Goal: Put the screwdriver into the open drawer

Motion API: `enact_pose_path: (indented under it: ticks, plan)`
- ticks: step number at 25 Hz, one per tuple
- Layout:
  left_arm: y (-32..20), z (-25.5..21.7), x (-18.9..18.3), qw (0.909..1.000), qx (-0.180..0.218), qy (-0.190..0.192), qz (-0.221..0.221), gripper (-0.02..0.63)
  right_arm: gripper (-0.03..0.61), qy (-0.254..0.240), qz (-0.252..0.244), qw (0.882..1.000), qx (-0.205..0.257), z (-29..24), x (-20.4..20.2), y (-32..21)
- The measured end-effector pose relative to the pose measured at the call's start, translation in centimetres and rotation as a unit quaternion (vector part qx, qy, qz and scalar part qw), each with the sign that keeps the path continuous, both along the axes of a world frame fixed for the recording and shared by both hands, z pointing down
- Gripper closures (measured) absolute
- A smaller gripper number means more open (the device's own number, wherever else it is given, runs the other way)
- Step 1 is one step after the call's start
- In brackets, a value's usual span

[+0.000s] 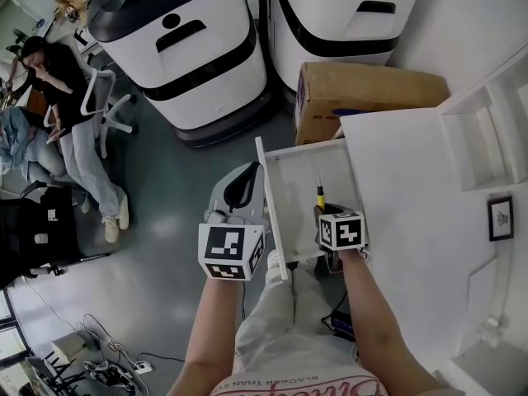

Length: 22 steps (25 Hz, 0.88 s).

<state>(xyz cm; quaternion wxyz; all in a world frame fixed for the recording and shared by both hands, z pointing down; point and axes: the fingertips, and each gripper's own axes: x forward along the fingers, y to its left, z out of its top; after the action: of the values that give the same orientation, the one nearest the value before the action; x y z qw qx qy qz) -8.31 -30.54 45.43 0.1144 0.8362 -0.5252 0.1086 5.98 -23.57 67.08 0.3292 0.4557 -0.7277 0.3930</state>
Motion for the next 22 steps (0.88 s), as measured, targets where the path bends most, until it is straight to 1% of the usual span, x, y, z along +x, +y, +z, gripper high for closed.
enact_pose_path:
  ticks: [8, 14, 22]
  plan:
    - [-0.5, 1.1, -0.1, 0.9999, -0.01, -0.002, 0.001, 0.604, 0.502, 0.015, 0.013, 0.998, -0.063, 4.1, 0.1, 0.7]
    - [-0.8, 2.0, 0.0, 0.9998, -0.019, 0.002, 0.002, 0.604, 0.502, 0.029, 0.014, 0.995, -0.094, 6.6, 0.1, 0.8]
    - [-1.2, 2.8, -0.1, 0.9997, -0.024, -0.004, 0.002, 0.604, 0.502, 0.049, 0.014, 0.988, -0.143, 10.0, -0.3, 1.7]
